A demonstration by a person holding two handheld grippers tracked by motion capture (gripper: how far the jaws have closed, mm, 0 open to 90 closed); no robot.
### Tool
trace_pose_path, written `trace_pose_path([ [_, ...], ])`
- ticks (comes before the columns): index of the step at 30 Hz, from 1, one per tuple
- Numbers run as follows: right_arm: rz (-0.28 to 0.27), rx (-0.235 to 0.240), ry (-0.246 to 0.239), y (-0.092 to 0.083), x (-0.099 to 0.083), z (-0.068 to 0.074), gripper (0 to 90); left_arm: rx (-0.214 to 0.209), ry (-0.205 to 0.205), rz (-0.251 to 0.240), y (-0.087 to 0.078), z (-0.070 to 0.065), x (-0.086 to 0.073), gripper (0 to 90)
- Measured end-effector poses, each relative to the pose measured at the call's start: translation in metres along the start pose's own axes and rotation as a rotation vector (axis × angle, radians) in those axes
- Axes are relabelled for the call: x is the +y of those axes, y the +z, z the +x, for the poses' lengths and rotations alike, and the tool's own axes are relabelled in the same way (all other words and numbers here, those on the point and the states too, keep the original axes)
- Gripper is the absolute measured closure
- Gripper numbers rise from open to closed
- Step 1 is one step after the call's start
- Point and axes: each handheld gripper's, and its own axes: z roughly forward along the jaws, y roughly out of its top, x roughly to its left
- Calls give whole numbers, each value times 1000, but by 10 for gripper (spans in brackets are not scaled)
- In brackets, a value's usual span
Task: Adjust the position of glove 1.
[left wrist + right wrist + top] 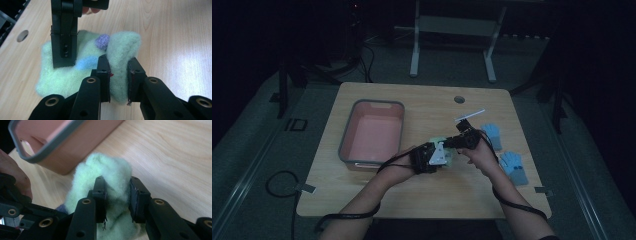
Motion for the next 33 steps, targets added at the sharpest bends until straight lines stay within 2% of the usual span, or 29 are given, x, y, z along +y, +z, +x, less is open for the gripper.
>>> trace_pose_path([
  [6,-16,13,-17,-3,15,10,702,16,29,29,-21,10,5,762],
  [13,-28,19,-36,-2,29,20,702,36,19,30,-35,17,3,762],
  [21,-20,21,-66,8,48,34,703,54,8,43,-51,24,-7,762],
  [26,-19,25,-96,18,63,46,703,71,21,73,-64,31,-15,762],
  [33,-8,41,-118,31,80,59,703,86,17,95,-80,37,-26,762],
])
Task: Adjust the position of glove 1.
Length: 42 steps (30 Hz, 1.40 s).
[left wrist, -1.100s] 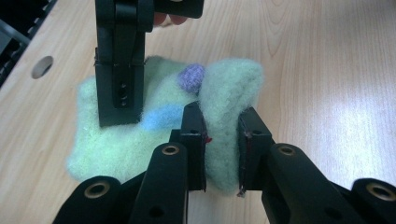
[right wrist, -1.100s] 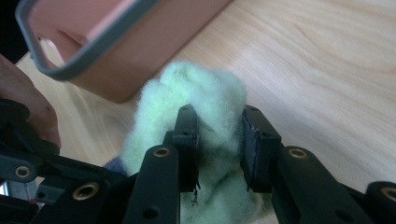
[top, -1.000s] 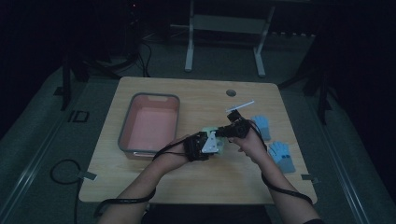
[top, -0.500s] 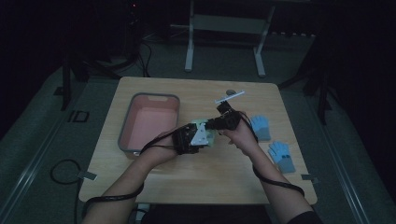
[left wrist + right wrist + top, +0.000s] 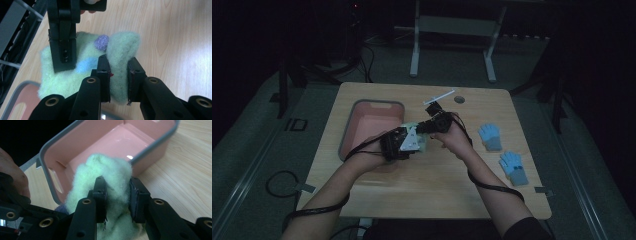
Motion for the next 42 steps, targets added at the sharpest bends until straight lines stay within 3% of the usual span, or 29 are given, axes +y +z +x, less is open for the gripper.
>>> trace_pose_path([
  [8,3,30,-16,18,19,15,704,15,-1,32,-20,8,-18,762],
  [13,-7,55,-27,34,36,25,704,24,13,67,-35,19,-33,762],
  [20,-7,68,-44,55,52,32,705,32,13,93,-41,27,-55,762],
  [24,6,68,-43,77,57,32,705,26,-3,111,-36,31,-71,761],
  [29,40,71,-29,102,53,25,705,-18,-43,125,-16,34,-94,760],
  [32,66,55,-19,113,50,20,705,-31,-33,144,-7,35,-100,759],
  [33,74,50,-17,117,49,18,705,-46,-11,170,2,35,-106,757],
  [38,117,28,-24,129,47,13,675,-85,5,204,17,40,-111,755],
  [42,126,-1,-22,126,45,8,605,-133,-21,225,30,46,-108,748],
])
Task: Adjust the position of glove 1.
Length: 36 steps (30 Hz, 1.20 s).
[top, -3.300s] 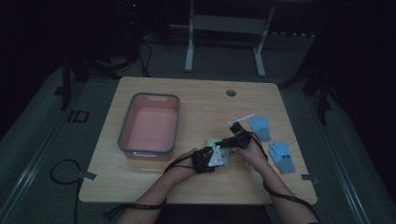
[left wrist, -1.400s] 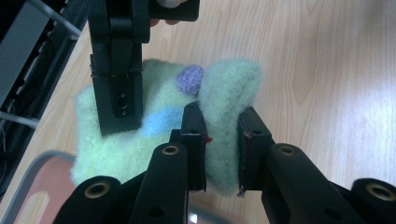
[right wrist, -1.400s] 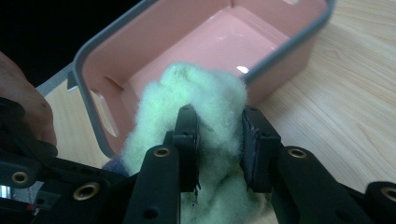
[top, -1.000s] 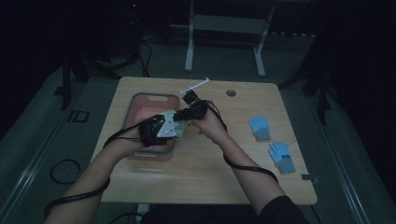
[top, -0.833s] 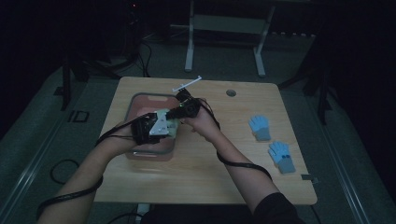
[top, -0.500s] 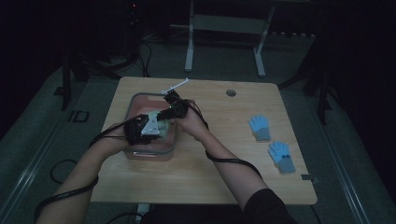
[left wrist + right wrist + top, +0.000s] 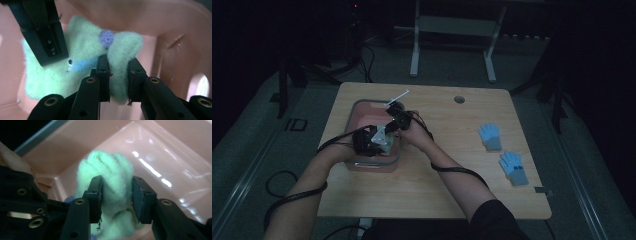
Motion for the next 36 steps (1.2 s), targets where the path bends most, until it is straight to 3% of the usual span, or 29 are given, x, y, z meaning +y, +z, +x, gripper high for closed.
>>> trace_pose_path([
  [5,-38,4,14,-18,-7,-6,538,-35,-21,23,9,2,3,735],
  [8,-55,12,12,-26,-9,-6,516,-39,-34,31,9,2,4,683],
  [11,-80,23,-13,-43,-17,-6,461,-11,-85,34,4,3,4,520],
  [12,-80,23,-13,-43,-17,-6,461,-11,-85,34,4,3,4,502],
  [13,-99,25,-22,-52,-22,-7,442,8,-123,7,-1,4,3,447],
  [14,-99,25,-22,-52,-22,-7,442,8,-123,7,-1,4,3,402],
  [15,-122,31,-20,-61,-27,-8,399,41,-151,-21,-8,2,5,351],
  [18,-139,31,-25,-69,-33,-8,385,55,-175,-45,-13,1,6,332],
  [19,-149,28,-42,-74,-40,-8,363,67,-208,-40,-17,1,6,280],
  [22,-155,40,-47,-81,-51,-8,304,59,-241,-53,-21,1,5,208],
  [23,-155,42,-57,-85,-56,-8,283,43,-281,-75,-26,1,6,154],
  [24,-155,45,-60,-87,-59,-8,267,43,-281,-75,-26,1,6,146],
  [25,-158,60,-61,-90,-63,-9,244,37,-309,-95,-30,-2,7,138],
  [32,-156,52,-69,-104,-81,-13,220,42,-352,-149,-39,-10,16,78],
  [36,-180,22,-84,-113,-90,-18,218,51,-364,-170,-42,-15,24,67],
])
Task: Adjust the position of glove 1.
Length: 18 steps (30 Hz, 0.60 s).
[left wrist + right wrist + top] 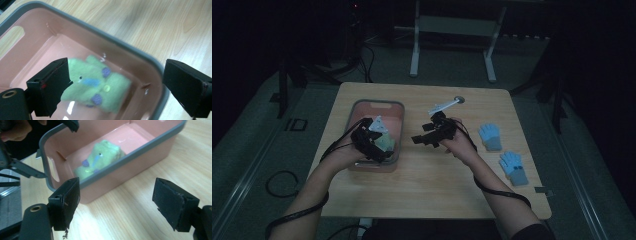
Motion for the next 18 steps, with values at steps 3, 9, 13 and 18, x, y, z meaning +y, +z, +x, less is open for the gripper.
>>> trace_pose_path([
  [3,-21,-18,-15,-9,-10,-5,204,-8,17,-44,1,-14,7,56],
  [9,-34,-44,-9,-21,-26,-13,184,-8,11,-91,9,-35,18,40],
  [13,-74,-41,41,-34,-35,-21,160,-19,1,-114,18,-46,22,40],
  [18,-83,-68,59,-47,-44,-24,137,-34,21,-132,27,-58,27,40],
])
